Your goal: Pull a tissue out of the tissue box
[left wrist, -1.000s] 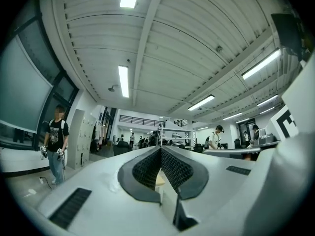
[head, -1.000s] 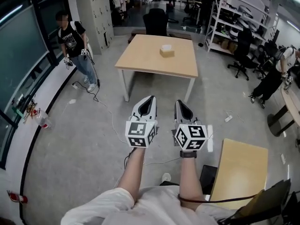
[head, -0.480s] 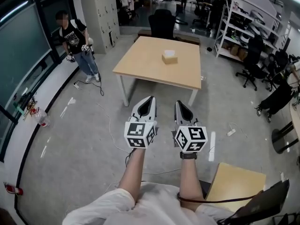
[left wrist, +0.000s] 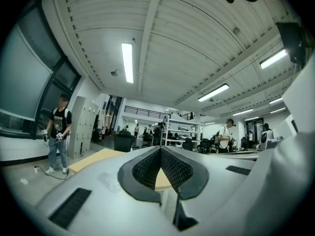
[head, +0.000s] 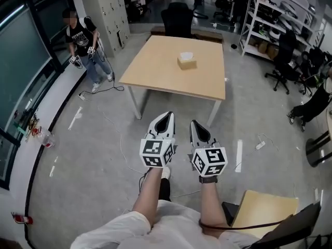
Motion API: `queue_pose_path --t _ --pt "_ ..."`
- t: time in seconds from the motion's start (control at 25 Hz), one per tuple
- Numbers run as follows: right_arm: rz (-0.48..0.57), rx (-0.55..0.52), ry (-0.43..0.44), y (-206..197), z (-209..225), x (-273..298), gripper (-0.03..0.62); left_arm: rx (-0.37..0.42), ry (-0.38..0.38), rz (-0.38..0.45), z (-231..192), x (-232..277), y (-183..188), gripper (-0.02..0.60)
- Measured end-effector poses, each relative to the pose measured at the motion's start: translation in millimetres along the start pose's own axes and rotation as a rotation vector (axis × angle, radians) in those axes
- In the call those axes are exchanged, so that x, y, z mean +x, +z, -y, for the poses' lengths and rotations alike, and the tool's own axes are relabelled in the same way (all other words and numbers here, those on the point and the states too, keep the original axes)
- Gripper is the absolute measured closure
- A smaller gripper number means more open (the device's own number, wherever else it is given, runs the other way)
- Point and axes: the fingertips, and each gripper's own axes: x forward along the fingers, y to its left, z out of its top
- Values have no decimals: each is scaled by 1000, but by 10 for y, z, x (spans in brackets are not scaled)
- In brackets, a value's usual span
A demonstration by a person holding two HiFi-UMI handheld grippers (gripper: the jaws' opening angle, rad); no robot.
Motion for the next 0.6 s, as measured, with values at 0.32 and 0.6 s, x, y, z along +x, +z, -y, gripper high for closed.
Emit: queue_pose_path --t 0.32,0.6 --pt "-6 -7 -80 128 839 1158 594 -44 -123 53 -462 1496 10 581" --pt "39 -33 -122 450 1152 2566 594 21 -111 117 -1508 2479 395 581"
